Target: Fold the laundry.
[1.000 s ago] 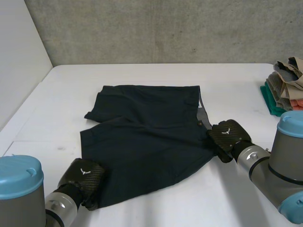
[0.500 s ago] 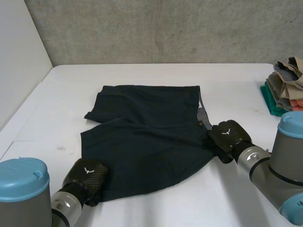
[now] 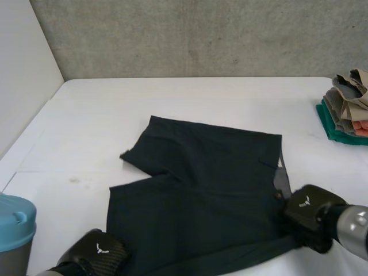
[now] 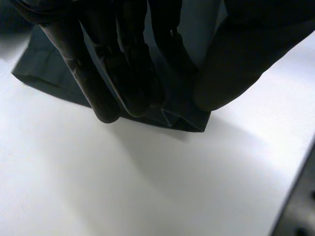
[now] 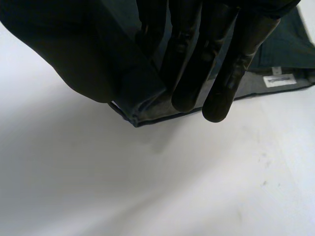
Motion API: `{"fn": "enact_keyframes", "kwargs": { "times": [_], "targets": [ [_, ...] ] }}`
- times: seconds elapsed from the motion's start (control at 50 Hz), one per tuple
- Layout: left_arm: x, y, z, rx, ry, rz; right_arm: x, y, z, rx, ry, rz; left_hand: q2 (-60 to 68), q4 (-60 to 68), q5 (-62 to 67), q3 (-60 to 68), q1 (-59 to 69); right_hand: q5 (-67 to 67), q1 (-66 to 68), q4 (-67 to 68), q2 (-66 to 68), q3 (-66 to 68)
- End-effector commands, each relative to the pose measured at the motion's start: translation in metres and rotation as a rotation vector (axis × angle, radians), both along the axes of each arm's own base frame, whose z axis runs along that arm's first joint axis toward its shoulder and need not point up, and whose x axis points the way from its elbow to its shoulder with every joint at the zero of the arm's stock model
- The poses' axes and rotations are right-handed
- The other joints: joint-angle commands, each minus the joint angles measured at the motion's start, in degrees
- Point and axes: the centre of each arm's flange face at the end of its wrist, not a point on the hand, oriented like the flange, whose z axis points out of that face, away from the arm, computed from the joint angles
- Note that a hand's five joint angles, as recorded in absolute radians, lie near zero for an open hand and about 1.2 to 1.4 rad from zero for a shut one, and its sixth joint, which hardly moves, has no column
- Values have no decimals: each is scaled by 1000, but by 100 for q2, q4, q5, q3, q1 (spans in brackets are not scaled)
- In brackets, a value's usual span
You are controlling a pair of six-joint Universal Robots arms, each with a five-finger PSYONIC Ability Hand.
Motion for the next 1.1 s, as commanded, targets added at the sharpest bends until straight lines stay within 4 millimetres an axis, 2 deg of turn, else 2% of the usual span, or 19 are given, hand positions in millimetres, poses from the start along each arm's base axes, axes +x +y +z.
{"fn": "enact_keyframes", "kwargs": {
  "times": [0.02, 0.1, 0.12, 0.18, 0.2, 0.28, 0.38, 0.52, 0.58, 0.62, 0.64, 0.66, 0.7, 0.74, 0.82, 0.84, 0.96, 1.02, 1.1],
  "targets": [
    [-17, -45, 24, -178, 122, 40, -4, -27, 6, -114, -71, -45, 1152, 1138, 1470, 1194, 1558, 1487, 2503, 1193, 1251, 1211],
    [-42, -90, 28, -335, 211, 47, 1, -54, -4, -143, -148, -111, 1152, 1138, 1470, 1194, 1558, 1487, 2503, 1193, 1251, 1211],
    [-54, -111, 32, -411, 248, 50, 3, -60, -5, -150, -163, -125, 1152, 1138, 1470, 1194, 1558, 1487, 2503, 1193, 1251, 1211],
    [-70, -141, 35, -515, 287, 50, 15, -81, -1, -227, -228, -157, 1152, 1138, 1470, 1194, 1558, 1487, 2503, 1193, 1251, 1211],
    [-80, -162, 34, -574, 295, 49, 19, -84, 0, -247, -235, -160, 1152, 1138, 1470, 1194, 1558, 1487, 2503, 1193, 1251, 1211],
    [-105, -212, 27, -706, 293, 51, 36, -108, 5, -373, -243, -187, 1152, 1138, 1470, 1194, 1558, 1487, 2503, 1193, 1251, 1211],
    [-127, -257, 18, -842, 265, 42, 65, -146, -4, -532, -254, -180, 1152, 1138, 1470, 1194, 1558, 1487, 2503, 1193, 1251, 1211],
    [-154, -312, -1, -1026, 305, 46, 86, -195, -32, -706, -208, -132, 1152, 1138, 1470, 1194, 1558, 1487, 2503, 1193, 1251, 1211],
    [-162, -321, -14, -1042, 326, 14, 89, -209, -45, -758, -165, -137, 1152, 1138, 1470, 1194, 1558, 1487, 2503, 1193, 1251, 1211],
    [-166, -321, -23, -1033, 338, -15, 92, -218, -57, -790, -124, -166, 1071, 1057, 1389, 1113, 1477, -2256, -1240, -2549, -2492, -2532],
    [-169, -319, -28, -1020, 346, -47, 93, -219, -59, -799, -115, -180, -3809, -3823, -3491, -3767, -3403, -4157, -3141, -4450, -4393, -4432],
    [-169, -318, -30, -1015, 347, -59, 94, -220, -60, -808, -104, -193, -5848, -5862, -5530, -5806, -5442, -5513, -4497, -5807, -5749, -5789],
    [-172, -314, -33, -1005, 353, -76, 93, -223, -58, -821, -97, -238, -5193, -5207, -4875, -5151, -4787, -5513, -4497, -5807, -5749, -5789],
    [-172, -310, -33, -998, 362, -75, 94, -220, -54, -824, -111, -251, -5848, -5862, -5530, -5806, -5442, -5513, -4497, -5807, -5749, -5789],
    [-167, -301, -14, -984, 402, -58, 92, -208, -27, -799, -255, -270, -5848, -5862, -5530, -5806, -5442, -5513, -4497, -5807, -5749, -5789],
    [-165, -298, -9, -976, 418, -51, 90, -202, -12, -781, -335, -272, -5848, -5862, -5530, -5806, -5442, -5513, -4497, -5807, -5749, -5789],
    [-139, -273, 11, -836, 532, 43, 87, -159, 23, -626, -532, -210, -5848, -5862, -5530, -5806, -5442, -5513, -4497, -5807, -5749, -5789],
    [-128, -262, 19, -783, 575, 76, 73, -144, 24, -502, -534, -246, -5848, -5862, -5530, -5806, -5442, -5513, -4497, -5807, -5749, -5789],
    [-110, -233, 25, -669, 649, 123, 49, -135, 6, -337, -487, -345, -5848, -5862, -5530, -5806, -5442, -4834, -3817, -5127, -5070, -5109]
  ]
}}
